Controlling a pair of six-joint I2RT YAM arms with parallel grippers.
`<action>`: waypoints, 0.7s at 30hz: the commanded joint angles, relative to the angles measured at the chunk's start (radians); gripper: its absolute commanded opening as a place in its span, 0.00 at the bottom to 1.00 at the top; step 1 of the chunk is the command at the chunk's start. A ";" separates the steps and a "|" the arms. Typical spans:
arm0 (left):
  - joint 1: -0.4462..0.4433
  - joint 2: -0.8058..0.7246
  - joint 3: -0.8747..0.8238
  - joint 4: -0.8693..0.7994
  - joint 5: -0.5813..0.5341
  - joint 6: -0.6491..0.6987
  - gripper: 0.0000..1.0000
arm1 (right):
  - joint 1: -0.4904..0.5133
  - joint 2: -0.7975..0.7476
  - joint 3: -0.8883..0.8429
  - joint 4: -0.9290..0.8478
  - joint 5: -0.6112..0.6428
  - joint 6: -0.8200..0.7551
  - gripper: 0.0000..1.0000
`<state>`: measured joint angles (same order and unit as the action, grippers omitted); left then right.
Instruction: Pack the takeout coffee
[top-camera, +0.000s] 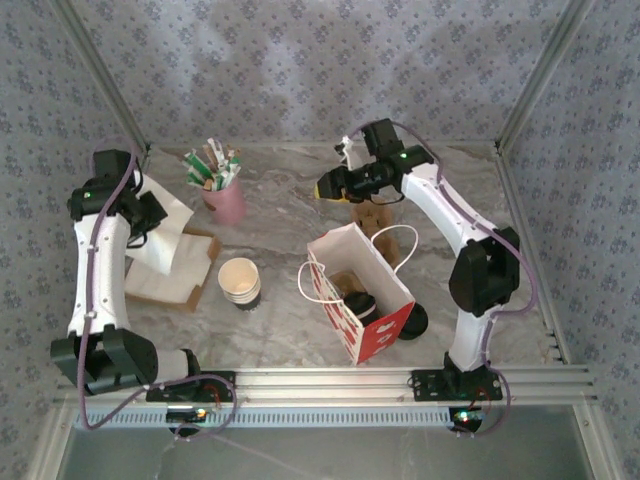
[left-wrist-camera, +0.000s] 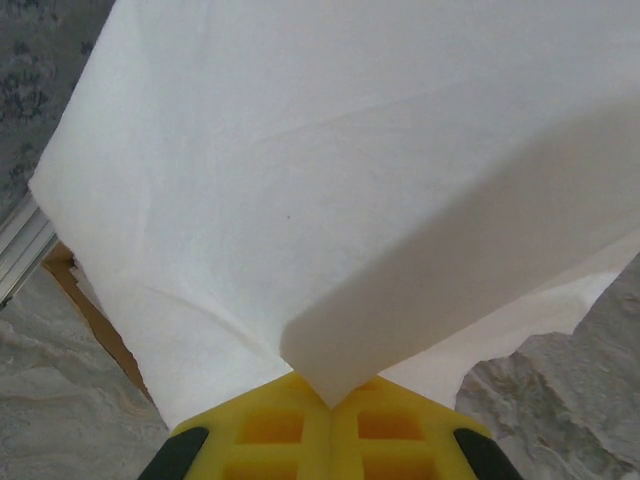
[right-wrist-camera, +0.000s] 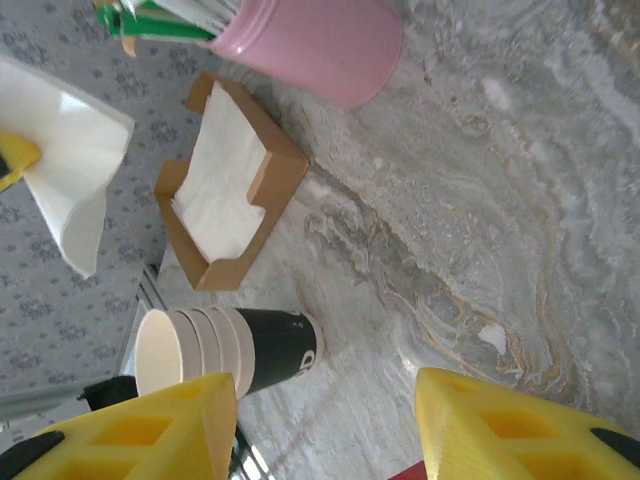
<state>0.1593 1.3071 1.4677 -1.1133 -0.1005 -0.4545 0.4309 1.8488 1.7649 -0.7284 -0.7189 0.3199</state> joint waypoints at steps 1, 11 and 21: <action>-0.029 -0.037 0.081 -0.045 0.048 -0.007 0.00 | -0.008 -0.078 -0.015 0.036 0.021 0.020 0.53; -0.256 0.062 0.367 -0.092 0.092 -0.033 0.00 | -0.013 -0.233 -0.041 0.123 -0.014 0.037 0.53; -0.548 0.304 0.666 -0.114 0.092 -0.003 0.00 | -0.012 -0.379 -0.051 0.272 -0.138 0.135 0.52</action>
<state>-0.3321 1.5650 2.0464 -1.1950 -0.0189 -0.4793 0.4229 1.5040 1.7126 -0.5358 -0.7753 0.3965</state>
